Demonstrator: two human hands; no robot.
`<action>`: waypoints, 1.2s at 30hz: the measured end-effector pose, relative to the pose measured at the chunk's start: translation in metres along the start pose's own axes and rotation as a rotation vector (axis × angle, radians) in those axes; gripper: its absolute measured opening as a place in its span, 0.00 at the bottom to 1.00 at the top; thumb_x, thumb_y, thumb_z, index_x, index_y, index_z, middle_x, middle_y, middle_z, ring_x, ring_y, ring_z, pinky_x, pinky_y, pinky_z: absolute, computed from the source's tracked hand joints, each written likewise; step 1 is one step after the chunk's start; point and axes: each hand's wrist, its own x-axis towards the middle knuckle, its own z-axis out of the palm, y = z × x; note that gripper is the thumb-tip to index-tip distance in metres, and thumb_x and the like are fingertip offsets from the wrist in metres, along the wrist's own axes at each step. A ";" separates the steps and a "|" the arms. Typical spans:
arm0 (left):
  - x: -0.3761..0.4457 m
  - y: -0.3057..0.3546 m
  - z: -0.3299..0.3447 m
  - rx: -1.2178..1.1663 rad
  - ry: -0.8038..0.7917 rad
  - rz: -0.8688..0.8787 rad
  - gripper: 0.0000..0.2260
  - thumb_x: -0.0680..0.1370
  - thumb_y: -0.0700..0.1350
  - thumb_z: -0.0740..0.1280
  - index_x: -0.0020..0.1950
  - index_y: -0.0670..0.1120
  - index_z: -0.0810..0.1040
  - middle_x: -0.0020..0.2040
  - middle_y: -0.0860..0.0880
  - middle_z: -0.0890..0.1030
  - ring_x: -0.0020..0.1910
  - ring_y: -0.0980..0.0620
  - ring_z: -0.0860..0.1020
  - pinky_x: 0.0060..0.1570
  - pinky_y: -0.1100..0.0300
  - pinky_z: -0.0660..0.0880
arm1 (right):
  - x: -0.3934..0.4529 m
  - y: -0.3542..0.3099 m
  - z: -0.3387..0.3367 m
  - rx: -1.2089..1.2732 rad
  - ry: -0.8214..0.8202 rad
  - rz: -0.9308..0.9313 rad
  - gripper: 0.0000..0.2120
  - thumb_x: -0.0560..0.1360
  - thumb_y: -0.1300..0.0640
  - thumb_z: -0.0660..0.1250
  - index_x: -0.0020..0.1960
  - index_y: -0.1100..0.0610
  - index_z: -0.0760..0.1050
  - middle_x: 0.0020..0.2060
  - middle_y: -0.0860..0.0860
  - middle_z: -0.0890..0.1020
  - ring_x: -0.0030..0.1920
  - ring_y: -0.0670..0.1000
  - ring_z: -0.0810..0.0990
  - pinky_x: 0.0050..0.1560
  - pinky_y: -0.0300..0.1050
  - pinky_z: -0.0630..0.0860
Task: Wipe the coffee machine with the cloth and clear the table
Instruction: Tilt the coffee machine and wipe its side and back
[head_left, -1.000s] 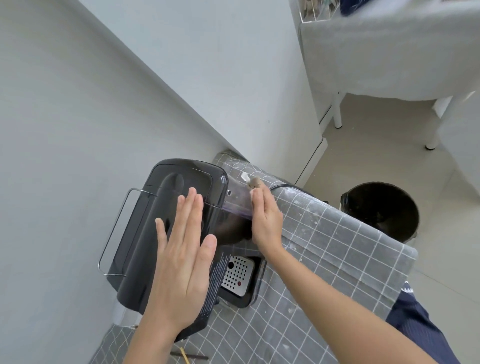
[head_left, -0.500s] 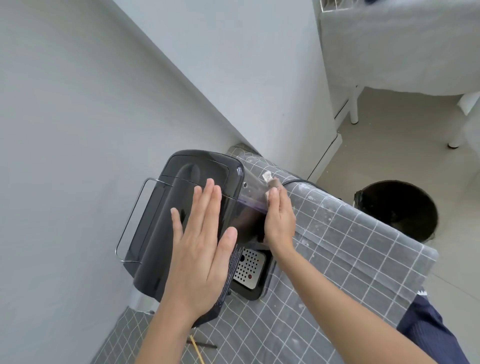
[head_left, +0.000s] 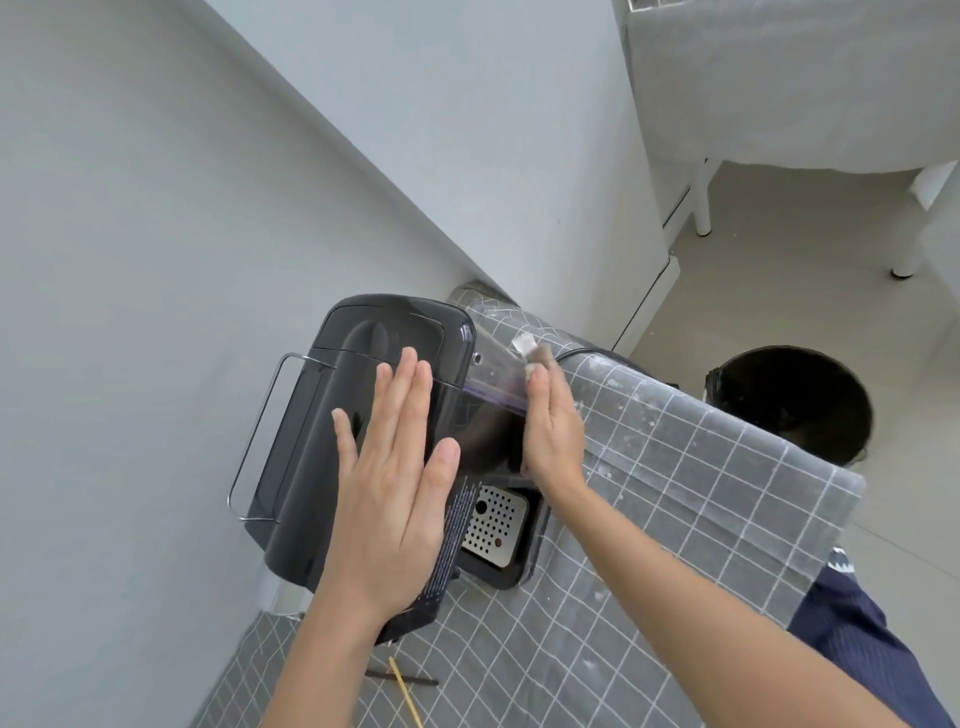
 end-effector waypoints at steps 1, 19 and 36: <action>0.000 0.000 0.000 -0.009 0.001 0.003 0.26 0.81 0.56 0.43 0.79 0.55 0.45 0.80 0.62 0.45 0.79 0.63 0.40 0.75 0.55 0.31 | -0.007 0.010 -0.003 0.003 0.011 0.053 0.20 0.83 0.42 0.48 0.74 0.40 0.61 0.68 0.35 0.68 0.69 0.34 0.64 0.73 0.56 0.63; -0.004 -0.003 -0.002 -0.095 0.019 0.031 0.29 0.79 0.62 0.36 0.79 0.55 0.40 0.80 0.61 0.43 0.78 0.65 0.38 0.76 0.52 0.30 | -0.046 0.006 -0.008 -0.193 -0.086 0.135 0.14 0.84 0.49 0.48 0.63 0.51 0.67 0.54 0.54 0.80 0.55 0.58 0.78 0.53 0.48 0.70; -0.016 -0.087 -0.060 -0.353 0.632 -0.263 0.13 0.82 0.42 0.60 0.62 0.41 0.81 0.61 0.44 0.82 0.61 0.49 0.79 0.59 0.71 0.66 | -0.102 -0.040 -0.051 -0.579 -0.254 -0.225 0.11 0.81 0.54 0.60 0.60 0.53 0.77 0.52 0.48 0.84 0.51 0.46 0.82 0.52 0.37 0.78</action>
